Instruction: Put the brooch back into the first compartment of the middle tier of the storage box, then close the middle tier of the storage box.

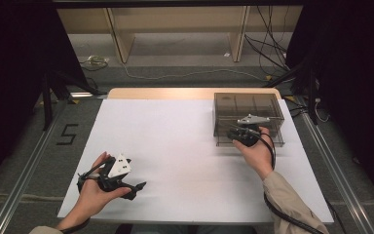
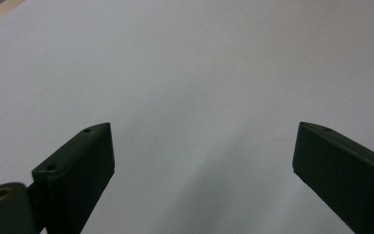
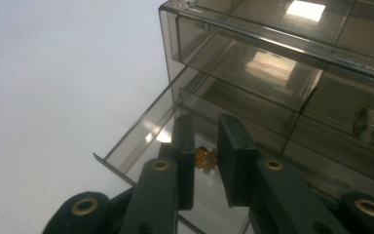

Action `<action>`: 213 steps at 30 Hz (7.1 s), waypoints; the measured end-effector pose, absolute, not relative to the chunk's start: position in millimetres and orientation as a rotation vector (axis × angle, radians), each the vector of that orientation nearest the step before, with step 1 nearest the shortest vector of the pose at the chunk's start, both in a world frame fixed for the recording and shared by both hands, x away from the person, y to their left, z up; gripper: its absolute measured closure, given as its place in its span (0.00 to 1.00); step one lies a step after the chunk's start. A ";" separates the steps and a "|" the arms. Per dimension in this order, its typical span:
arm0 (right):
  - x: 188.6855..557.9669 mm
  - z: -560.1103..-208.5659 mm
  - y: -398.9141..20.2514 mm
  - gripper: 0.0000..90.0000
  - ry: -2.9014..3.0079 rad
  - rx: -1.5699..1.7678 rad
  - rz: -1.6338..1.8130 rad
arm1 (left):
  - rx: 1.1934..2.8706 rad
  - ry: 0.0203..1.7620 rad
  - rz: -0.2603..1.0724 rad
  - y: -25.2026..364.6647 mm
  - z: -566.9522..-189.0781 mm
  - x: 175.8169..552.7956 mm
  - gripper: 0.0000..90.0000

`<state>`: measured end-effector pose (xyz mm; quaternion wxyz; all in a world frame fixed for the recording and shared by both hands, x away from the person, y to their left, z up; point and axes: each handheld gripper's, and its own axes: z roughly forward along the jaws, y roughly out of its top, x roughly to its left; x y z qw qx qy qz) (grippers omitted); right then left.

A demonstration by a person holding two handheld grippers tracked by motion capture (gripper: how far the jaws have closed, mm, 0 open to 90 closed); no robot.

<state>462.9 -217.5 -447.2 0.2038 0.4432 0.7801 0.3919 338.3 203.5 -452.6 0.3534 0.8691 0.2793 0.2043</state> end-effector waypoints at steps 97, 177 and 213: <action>415.5 -456.8 -293.3 1.00 2.178 1.278 0.891 | 2.244 0.725 0.516 202.1 -452.8 339.0 0.10; 438.1 -452.0 -288.2 1.00 2.092 1.293 0.909 | 2.245 0.728 0.510 202.3 -453.4 339.7 0.10; 457.7 -453.5 -284.4 1.00 2.053 1.294 0.891 | 2.242 0.730 0.511 203.0 -453.2 339.8 0.10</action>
